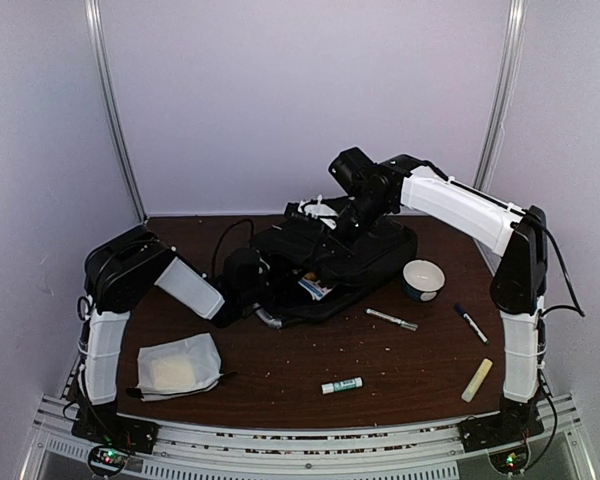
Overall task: Pack the student bag
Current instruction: Place the book in the largest pocket of the bag, then place the largest pocket of the student bag.
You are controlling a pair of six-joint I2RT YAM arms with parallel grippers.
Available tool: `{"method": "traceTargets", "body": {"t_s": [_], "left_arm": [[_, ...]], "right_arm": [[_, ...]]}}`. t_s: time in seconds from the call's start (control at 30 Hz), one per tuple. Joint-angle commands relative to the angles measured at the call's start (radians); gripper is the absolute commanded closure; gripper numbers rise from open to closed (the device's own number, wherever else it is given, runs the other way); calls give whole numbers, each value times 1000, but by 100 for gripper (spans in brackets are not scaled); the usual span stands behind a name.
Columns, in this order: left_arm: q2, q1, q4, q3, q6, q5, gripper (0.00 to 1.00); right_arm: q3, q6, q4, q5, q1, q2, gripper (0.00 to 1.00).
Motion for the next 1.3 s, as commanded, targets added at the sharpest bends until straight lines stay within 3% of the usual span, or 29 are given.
{"method": "traceTargets", "body": {"t_s": [0.0,0.03,0.1,0.2,0.33,0.57,0.7,0.83,0.97,1.07,1.27], "left_arm": [[40,18,3,87,-4,64,93],[34,19,-10,92,-2,66,89],[1,23,-86,97,18,80,71],[-86,23,-309,102,69,99,52],[-198,23,-642,117,136,80,45],[-274,23,-1000,236,309,39,42],[-326,23,-1040,196,314,38,41],[-420,19,-890,29,261,70,39],[-530,16,-931,-38,314,38,39],[-635,16,-980,-98,429,-3,39],[-933,-5,-915,-314,683,-167,39]], "right_arm": [[8,-43,6,-54,11,-2,100],[7,-45,4,-53,12,-3,100],[7,-50,0,-52,11,-5,100],[7,-47,3,-43,11,-7,100],[12,-44,6,-36,11,-7,100],[-12,-46,9,-15,11,-16,100],[-33,-50,22,-1,9,-29,100],[-36,-43,46,14,6,-25,100],[-9,-46,52,42,4,12,100],[25,-55,30,24,6,45,100],[51,-132,-4,7,37,94,100]]}}
